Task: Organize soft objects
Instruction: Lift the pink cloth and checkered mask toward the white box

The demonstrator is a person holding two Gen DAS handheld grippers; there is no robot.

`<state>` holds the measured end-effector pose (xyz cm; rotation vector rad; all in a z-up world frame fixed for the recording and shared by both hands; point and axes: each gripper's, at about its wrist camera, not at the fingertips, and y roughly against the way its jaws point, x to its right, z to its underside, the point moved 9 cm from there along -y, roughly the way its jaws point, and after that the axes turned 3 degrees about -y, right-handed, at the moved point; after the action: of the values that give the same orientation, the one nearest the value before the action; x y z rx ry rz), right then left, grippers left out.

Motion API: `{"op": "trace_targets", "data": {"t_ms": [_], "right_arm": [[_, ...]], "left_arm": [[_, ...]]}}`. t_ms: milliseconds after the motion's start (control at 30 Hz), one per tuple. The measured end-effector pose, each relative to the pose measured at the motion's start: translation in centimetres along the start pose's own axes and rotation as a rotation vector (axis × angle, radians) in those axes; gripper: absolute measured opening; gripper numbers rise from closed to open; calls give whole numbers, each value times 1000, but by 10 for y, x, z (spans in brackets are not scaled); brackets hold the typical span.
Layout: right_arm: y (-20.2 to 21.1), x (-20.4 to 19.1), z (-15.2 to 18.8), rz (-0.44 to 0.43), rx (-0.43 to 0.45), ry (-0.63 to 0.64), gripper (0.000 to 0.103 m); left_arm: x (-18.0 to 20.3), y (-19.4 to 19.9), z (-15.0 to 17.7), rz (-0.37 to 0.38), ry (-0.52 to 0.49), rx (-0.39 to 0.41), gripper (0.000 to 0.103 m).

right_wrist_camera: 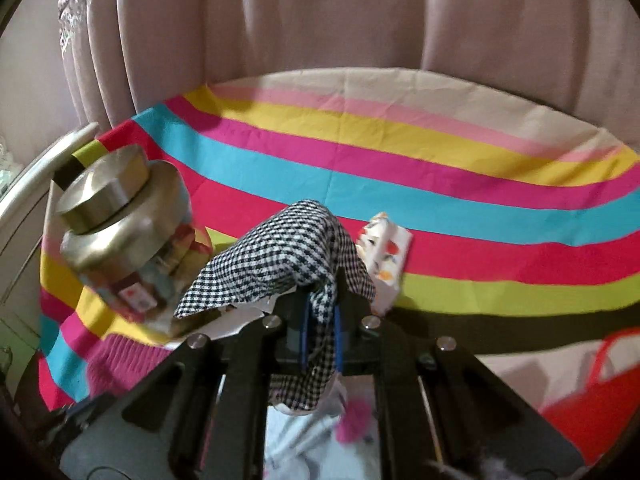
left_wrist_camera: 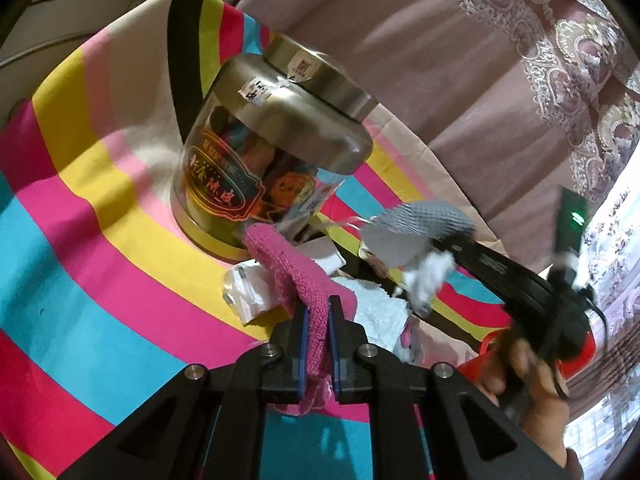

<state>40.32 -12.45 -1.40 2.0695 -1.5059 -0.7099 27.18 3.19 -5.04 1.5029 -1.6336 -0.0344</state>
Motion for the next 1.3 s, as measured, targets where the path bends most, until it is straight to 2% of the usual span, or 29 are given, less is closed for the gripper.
{"op": "trace_targets", "data": {"t_ms": [267,500,900,1300], "right_arm": [[71,17,27,55,55,-17,12],[107,28,63,72,34,-26,12],[163,56,109,114,26,-70,12],[234,117,143,182,63,-166,12]], "left_arm": [[6,20,-7,50,8,48,8],[26,32,-4,102,-34,67,8],[94,51,26,195,-175,37,8],[163,73,68,303,-276,-20,8]]}}
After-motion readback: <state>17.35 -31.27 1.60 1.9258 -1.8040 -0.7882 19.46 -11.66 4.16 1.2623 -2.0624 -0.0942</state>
